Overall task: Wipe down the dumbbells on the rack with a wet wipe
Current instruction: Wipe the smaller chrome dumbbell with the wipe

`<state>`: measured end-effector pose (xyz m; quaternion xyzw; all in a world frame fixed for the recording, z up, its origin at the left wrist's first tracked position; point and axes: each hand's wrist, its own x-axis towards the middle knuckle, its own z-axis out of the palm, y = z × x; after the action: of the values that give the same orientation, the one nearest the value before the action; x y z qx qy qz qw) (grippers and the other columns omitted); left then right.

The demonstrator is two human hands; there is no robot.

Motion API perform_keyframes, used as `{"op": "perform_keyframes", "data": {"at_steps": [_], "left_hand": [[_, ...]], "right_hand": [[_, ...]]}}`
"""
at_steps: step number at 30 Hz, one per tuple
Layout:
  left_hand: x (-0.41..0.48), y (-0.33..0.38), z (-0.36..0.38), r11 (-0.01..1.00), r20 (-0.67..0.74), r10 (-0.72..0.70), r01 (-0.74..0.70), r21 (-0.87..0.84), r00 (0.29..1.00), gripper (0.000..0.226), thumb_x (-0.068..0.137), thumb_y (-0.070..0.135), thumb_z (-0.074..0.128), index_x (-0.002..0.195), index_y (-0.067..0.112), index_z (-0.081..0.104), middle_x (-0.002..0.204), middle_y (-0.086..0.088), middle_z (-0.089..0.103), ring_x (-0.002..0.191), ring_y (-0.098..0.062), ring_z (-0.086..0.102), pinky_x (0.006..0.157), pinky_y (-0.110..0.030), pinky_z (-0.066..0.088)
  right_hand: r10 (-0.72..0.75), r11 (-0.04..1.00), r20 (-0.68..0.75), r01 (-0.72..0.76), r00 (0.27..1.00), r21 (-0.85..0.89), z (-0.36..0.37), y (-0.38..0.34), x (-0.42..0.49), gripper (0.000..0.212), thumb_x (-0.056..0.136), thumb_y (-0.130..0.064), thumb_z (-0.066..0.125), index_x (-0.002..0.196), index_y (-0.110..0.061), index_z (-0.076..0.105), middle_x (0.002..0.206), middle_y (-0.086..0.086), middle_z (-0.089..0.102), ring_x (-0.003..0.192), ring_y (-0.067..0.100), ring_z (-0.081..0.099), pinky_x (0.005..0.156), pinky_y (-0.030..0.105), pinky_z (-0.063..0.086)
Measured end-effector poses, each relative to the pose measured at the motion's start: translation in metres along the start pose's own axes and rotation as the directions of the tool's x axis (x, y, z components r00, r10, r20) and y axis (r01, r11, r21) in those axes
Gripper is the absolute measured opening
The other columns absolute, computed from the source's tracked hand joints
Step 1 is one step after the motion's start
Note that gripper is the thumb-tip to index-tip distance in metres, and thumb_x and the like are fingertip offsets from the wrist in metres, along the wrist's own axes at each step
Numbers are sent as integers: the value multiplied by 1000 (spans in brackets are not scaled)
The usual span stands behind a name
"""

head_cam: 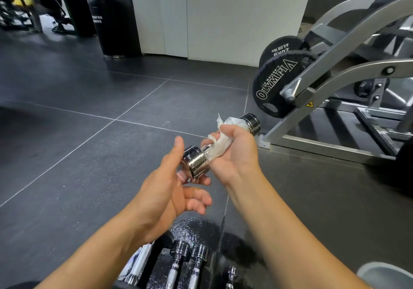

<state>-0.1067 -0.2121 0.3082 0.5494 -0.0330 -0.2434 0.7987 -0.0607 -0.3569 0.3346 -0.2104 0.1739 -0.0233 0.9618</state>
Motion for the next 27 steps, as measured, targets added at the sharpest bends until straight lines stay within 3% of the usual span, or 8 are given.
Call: {"op": "perform_keyframes", "data": {"at_steps": [5, 9, 10, 14, 17, 21, 25, 27], "left_hand": [[7, -9, 5, 862, -73, 363, -305, 404, 929, 68, 100, 42, 64, 154, 26, 25, 85, -14, 61, 59, -23, 60, 56, -36, 54], [18, -13, -21, -253, 542, 661, -525, 812, 519, 107, 81, 8, 83, 158, 45, 18, 133, -5, 47, 110, -25, 59, 91, -45, 55], [20, -14, -23, -197, 516, 680, -548, 813, 521, 114, 77, 15, 89, 157, 49, 17, 139, -3, 43, 120, -22, 57, 97, -43, 54], [6, 0, 6, 870, -57, 366, -320, 376, 929, 109, 51, 85, 82, 142, 43, 39, 130, -10, 62, 91, -24, 76, 65, -33, 62], [6, 3, 12, 998, 11, -1, 1, 59, 1000, 90, 84, 87, 49, 128, 9, 59, 89, -22, 65, 55, -33, 62, 44, -32, 49], [11, -1, 16, 967, -25, 187, -180, 179, 982, 45, 105, 48, 52, 136, 16, 48, 69, -6, 60, 50, -19, 48, 49, -31, 43], [20, -9, -13, -259, 551, 643, -525, 810, 533, 88, 98, 24, 66, 161, 51, 11, 120, 4, 49, 95, -13, 55, 83, -35, 53], [20, -12, -22, -230, 544, 628, -536, 812, 556, 118, 82, 20, 86, 162, 52, 5, 141, 5, 38, 121, -18, 51, 98, -42, 53]], "right_hand": [[-6, 1000, -2, 6, 1000, -23, -3, 1, 2, 10, 91, -1, 50, 89, -11, 52, 66, 3, 44, 57, 16, 41, 58, 29, 39], [12, 996, -44, -16, 999, -88, -3, -2, 0, 17, 96, -14, 49, 79, -10, 45, 68, 5, 41, 53, 20, 45, 56, 27, 44], [13, 996, -34, -16, 999, -85, -3, -2, 0, 17, 95, -15, 49, 79, -11, 45, 68, 6, 42, 54, 21, 46, 60, 29, 44], [-26, 1000, -14, 26, 1000, -7, -2, -5, 1, 16, 93, -11, 48, 77, -13, 45, 58, 4, 42, 56, 22, 43, 65, 33, 37], [-26, 999, -1, 26, 1000, -17, -2, -5, -4, 18, 91, -11, 49, 75, -16, 44, 53, 1, 40, 54, 19, 39, 58, 29, 35], [-32, 996, -7, 31, 999, -89, -2, -5, -3, 18, 92, -13, 47, 75, -15, 45, 52, 0, 42, 49, 18, 40, 56, 28, 34], [-24, 995, -36, 21, 999, -94, -3, -6, 0, 15, 92, -15, 53, 79, -9, 47, 66, 7, 47, 54, 22, 48, 59, 27, 43], [-19, 995, -45, 15, 999, -95, -6, -5, 3, 13, 87, -19, 58, 86, -8, 50, 75, 13, 51, 61, 28, 54, 67, 32, 48]]}}
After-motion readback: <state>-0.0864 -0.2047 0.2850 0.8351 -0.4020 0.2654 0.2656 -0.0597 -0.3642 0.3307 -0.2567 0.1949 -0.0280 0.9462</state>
